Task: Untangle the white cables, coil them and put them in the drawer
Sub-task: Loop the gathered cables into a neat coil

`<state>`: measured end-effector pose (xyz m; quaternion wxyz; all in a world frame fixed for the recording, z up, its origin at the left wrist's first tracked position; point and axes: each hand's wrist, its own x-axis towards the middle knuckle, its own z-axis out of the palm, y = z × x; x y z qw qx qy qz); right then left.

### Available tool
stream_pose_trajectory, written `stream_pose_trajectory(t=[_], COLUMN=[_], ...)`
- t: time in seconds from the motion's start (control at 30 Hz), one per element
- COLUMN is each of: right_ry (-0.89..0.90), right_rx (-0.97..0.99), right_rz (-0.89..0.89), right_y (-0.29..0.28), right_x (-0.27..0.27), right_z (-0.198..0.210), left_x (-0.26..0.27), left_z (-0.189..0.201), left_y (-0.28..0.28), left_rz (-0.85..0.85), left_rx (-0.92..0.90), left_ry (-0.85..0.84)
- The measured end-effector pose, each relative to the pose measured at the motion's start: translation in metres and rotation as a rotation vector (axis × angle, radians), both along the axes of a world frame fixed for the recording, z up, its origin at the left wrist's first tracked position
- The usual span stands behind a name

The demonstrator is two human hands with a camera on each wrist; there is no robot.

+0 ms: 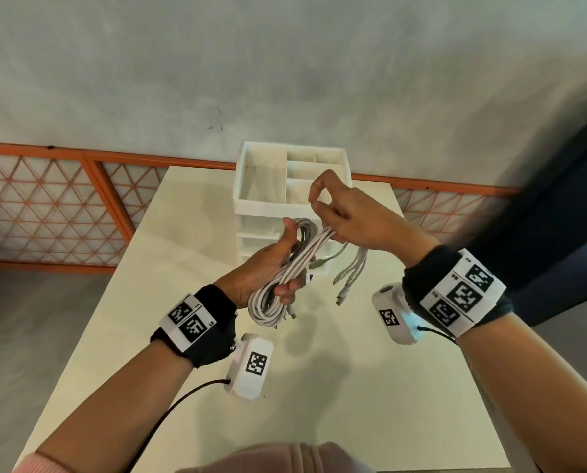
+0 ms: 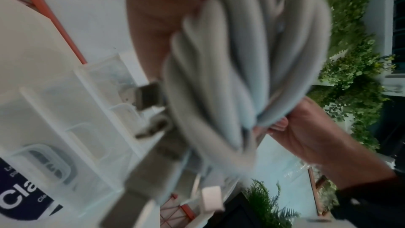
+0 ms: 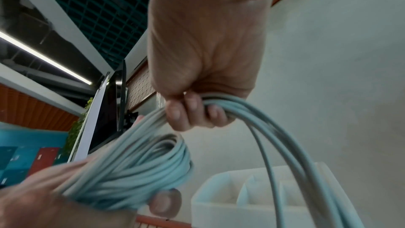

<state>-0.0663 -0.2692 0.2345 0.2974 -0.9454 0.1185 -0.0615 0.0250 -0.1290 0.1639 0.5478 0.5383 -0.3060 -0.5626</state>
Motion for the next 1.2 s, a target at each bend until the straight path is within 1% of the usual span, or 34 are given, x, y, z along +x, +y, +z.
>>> stream_pose_trajectory(t=[0.13, 0.23, 0.33, 0.43, 0.5, 0.57, 0.67, 0.77, 0.83, 0.93, 1.1, 1.13, 1.2], right_ry=[-0.14, -0.195, -0.222, -0.244, -0.238, -0.209, -0.144, -0.113, -0.119, -0.206, -0.264, -0.265, -0.245], right_rx=[-0.13, -0.186, -0.253, -0.309, -0.351, -0.352, -0.276, -0.132, -0.087, -0.073, 0.281, 0.32, 0.311], right_rz=[-0.014, 0.003, -0.019, -0.092, -0.134, -0.159, -0.177, -0.205, -0.222, -0.192, -0.124, -0.102, -0.078], right_y=[0.009, 0.016, 0.018, 0.016, 0.014, 0.012, 0.007, -0.001, -0.007, -0.014, -0.019, -0.019, -0.017], right_x=[0.008, 0.015, 0.02, 0.022, 0.023, 0.024, 0.023, 0.018, 0.014, 0.011, 0.003, 0.001, -0.002], right_z=[-0.003, -0.005, -0.01, -0.012, -0.013, -0.015, -0.018, -0.018, -0.018, -0.018, -0.032, -0.036, -0.044], left_x=[-0.004, -0.008, -0.011, -0.012, -0.013, -0.013, -0.013, -0.009, -0.004, 0.001, 0.005, 0.005, 0.007], left_z=[-0.001, 0.001, 0.001, -0.002, -0.004, -0.006, 0.001, 0.003, 0.001, -0.004, -0.006, -0.005, -0.006], left_y=[-0.004, -0.007, -0.007, -0.007, -0.006, -0.003, 0.0, 0.002, 0.001, 0.001, 0.002, 0.002, 0.001], left_rz=[-0.015, -0.045, -0.099, -0.148, -0.201, -0.212, -0.177, -0.094, -0.025, 0.06, 0.14, 0.156, 0.199], left_rx=[0.055, 0.078, 0.085, 0.084, 0.079, 0.072, 0.048, 0.035, 0.03, 0.025, -0.055, -0.081, -0.126], left_ry=[-0.029, -0.064, -0.118, -0.134, -0.118, -0.121, -0.249, -0.272, -0.248, -0.196, -0.098, -0.082, -0.048])
